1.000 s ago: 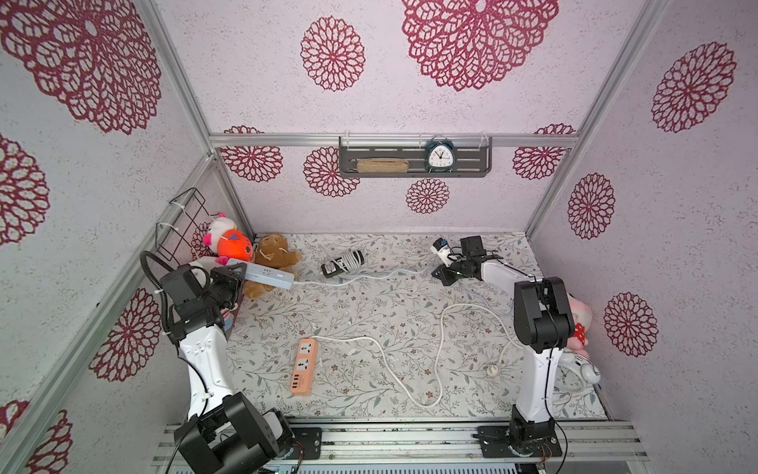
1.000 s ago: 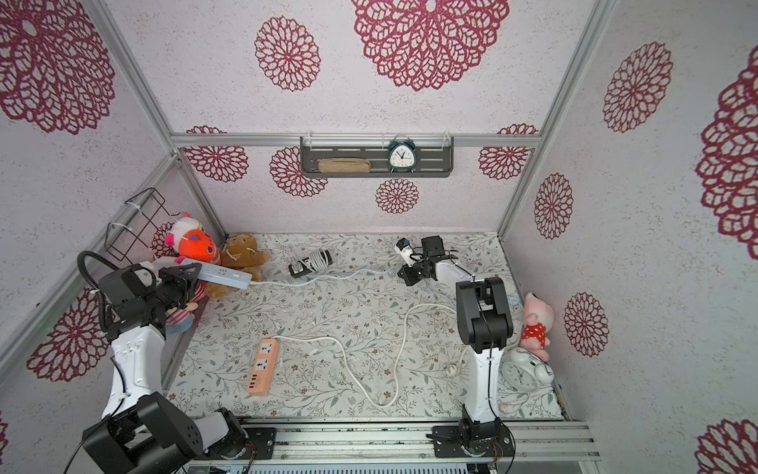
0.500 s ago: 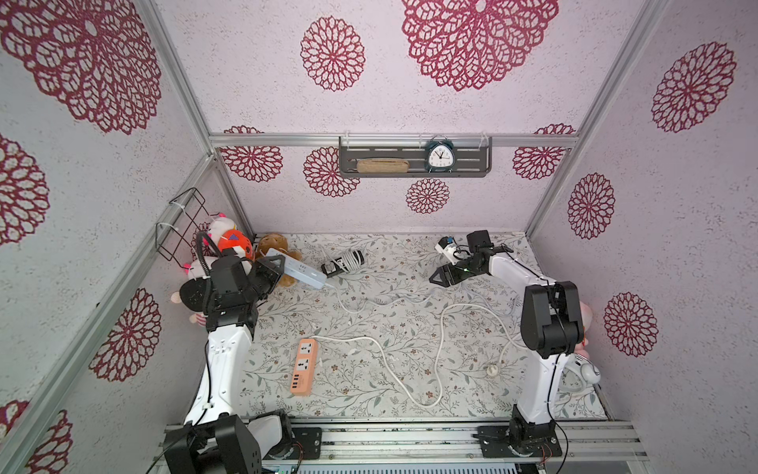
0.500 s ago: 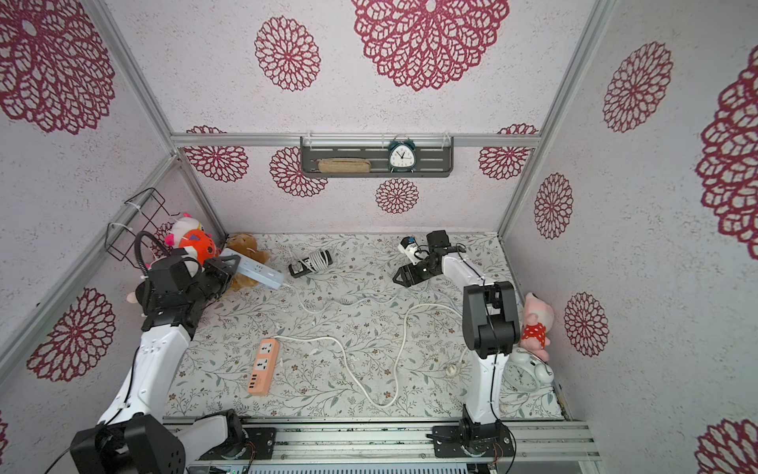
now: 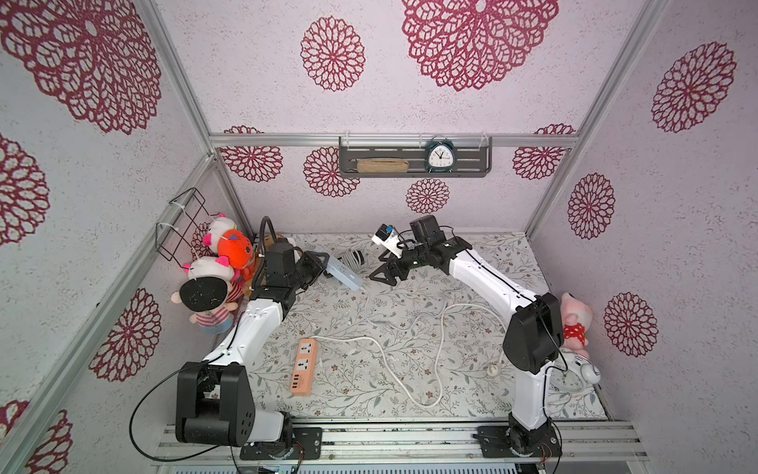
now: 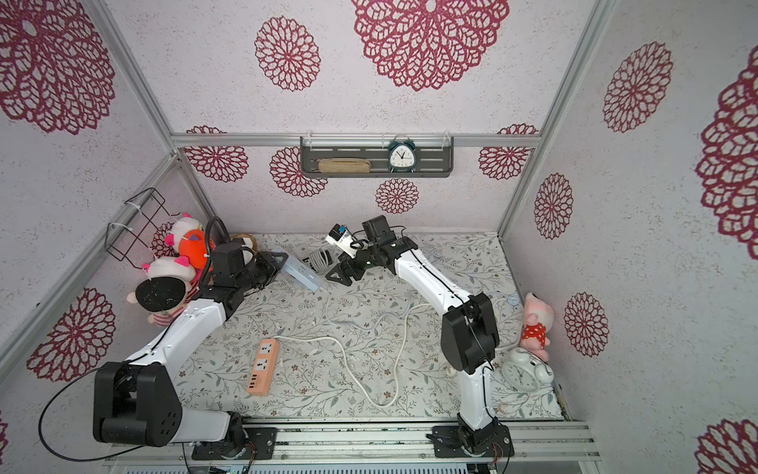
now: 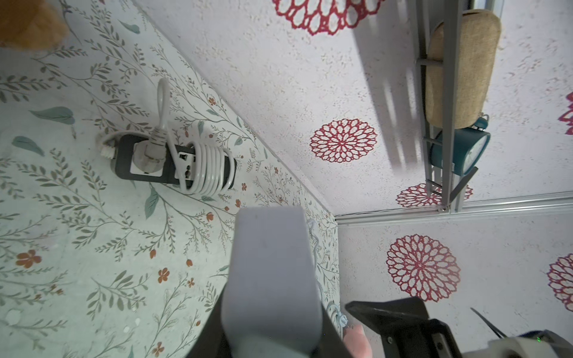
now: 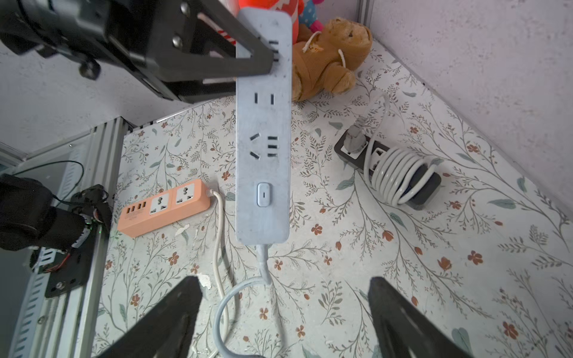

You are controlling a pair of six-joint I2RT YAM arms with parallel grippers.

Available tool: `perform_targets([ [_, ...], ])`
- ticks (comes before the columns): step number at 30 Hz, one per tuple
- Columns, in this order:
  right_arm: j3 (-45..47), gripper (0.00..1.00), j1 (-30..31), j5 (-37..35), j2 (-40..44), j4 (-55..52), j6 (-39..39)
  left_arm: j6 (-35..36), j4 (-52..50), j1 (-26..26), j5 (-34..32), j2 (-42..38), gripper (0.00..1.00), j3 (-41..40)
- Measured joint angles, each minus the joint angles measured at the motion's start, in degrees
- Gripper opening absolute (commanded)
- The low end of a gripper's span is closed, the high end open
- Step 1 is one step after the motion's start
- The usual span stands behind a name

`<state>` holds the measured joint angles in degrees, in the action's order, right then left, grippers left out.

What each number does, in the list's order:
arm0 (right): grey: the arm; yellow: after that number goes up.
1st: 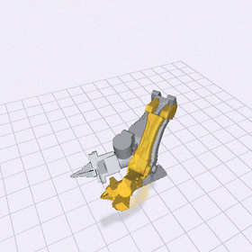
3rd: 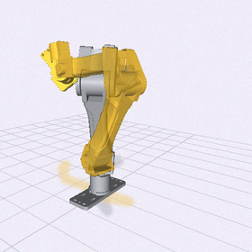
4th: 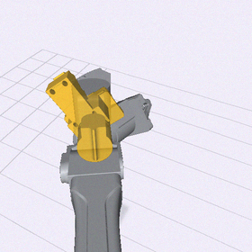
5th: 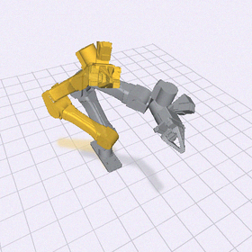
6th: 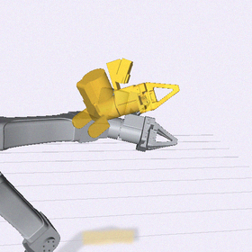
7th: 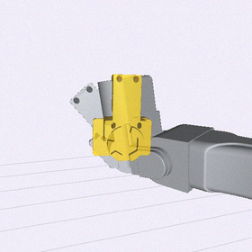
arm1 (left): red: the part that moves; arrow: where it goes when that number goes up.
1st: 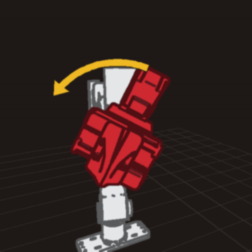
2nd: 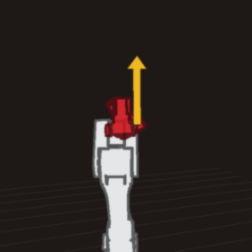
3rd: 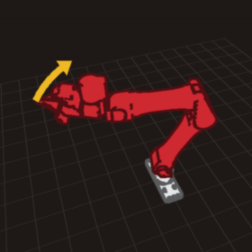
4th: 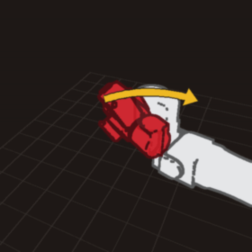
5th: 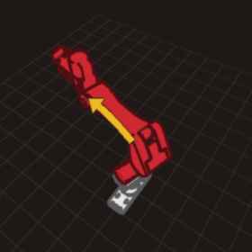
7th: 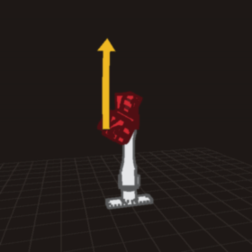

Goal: Unwrap the cord wrapped around the power strip
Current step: Place the power strip at the center of the board.

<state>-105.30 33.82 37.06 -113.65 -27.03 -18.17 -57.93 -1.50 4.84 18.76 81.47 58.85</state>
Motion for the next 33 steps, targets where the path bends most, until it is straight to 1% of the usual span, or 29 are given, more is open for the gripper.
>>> perform_targets([
  [9, -3.0, 0.91, 1.8, -0.6, -6.1, -0.1, -0.3, 1.6, -0.1, 1.2, 2.4, 1.6, 0.0, 3.6],
  [13, -4.8, 0.85, 1.9, 0.0, -7.5, -0.3, -0.3, 2.3, -0.2, 2.1, 3.5, 3.4, 0.0, 5.1],
  [15, -5.3, 0.78, 2.0, 0.6, -7.8, -0.3, -0.5, 2.5, -0.4, 2.7, 4.0, 4.0, 0.0, 5.6],
  [19, -5.6, 0.57, 2.0, 2.4, -7.8, -0.9, -0.7, 3.0, -0.7, 3.1, 4.3, 4.1, 0.0, 5.8],
  [22, -5.6, 0.47, 2.3, 3.8, -7.9, -1.5, -0.8, 3.1, -1.0, 3.1, 4.5, 4.1, 0.0, 5.8],
  [26, -6.4, 0.36, 2.0, 3.8, -8.5, -2.4, -0.1, 3.3, -1.2, 3.3, 4.7, 4.2, 0.0, 5.8],
  [27, -6.4, 0.34, 1.9, 3.8, -8.6, -2.8, -0.4, 3.6, -1.2, 3.4, 4.8, 4.3, 0.1, 5.8],
  [30, -6.4, 0.27, 1.7, 3.1, -8.6, -4.6, -1.9, 5.8, -3.6, 3.5, 5.8, 4.7, 0.54, 6.6],
  [31, -6.4, 0.26, 1.5, 2.9, -8.6, -5.5, -3.1, 7.6, -5.2, 3.5, 6.1, 4.8, 0.67, 7.3],
  [33, -6.3, 0.23, 1.3, 2.0, -8.6, -7.5, -5.0, 11.6, -9.5, 3.5, 6.2, 4.9, 0.83, 9.6],
])
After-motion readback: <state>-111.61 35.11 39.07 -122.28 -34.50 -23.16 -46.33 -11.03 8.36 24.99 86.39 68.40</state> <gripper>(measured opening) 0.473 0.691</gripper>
